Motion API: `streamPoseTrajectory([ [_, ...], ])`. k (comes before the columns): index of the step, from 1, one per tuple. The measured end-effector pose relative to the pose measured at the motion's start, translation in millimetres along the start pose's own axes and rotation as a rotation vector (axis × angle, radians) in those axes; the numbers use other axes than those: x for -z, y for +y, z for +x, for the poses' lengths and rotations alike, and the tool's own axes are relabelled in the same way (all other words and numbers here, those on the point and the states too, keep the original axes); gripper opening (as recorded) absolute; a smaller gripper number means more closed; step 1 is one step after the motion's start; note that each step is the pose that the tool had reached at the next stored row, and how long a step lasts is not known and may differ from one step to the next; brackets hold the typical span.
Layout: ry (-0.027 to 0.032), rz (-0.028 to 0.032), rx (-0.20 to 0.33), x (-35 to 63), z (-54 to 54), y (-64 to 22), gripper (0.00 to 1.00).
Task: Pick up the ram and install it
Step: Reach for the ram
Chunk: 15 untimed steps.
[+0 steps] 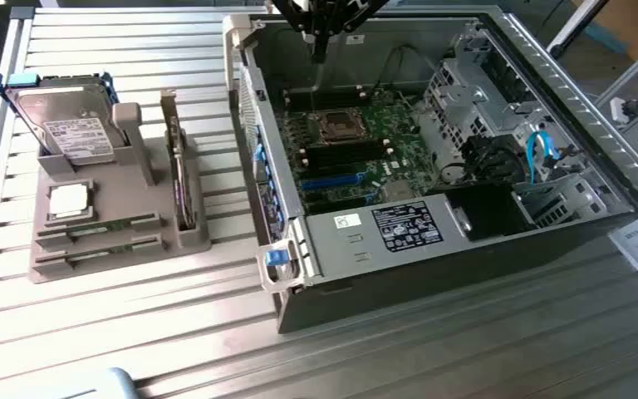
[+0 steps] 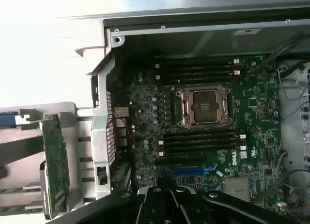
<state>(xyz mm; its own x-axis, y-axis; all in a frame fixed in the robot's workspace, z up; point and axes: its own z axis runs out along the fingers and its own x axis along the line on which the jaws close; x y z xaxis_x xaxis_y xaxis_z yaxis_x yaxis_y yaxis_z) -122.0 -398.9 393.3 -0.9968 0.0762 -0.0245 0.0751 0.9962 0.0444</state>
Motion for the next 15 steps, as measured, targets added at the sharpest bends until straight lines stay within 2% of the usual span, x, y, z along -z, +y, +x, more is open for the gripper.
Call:
streamPoseTrajectory([
  [3,0.0001,0.0002,0.0,0.1,0.9,-0.1,0.12],
  [5,0.0001,0.0001,0.0,0.3,6.4,-0.5,0.12],
  [9,0.0,0.0001,0.0,0.8,26.9,-2.0,0.12],
  [11,0.0,0.0,0.0,1.2,43.5,-3.3,0.12],
  [15,0.0,0.0001,0.0,1.8,64.9,-4.9,0.12],
])
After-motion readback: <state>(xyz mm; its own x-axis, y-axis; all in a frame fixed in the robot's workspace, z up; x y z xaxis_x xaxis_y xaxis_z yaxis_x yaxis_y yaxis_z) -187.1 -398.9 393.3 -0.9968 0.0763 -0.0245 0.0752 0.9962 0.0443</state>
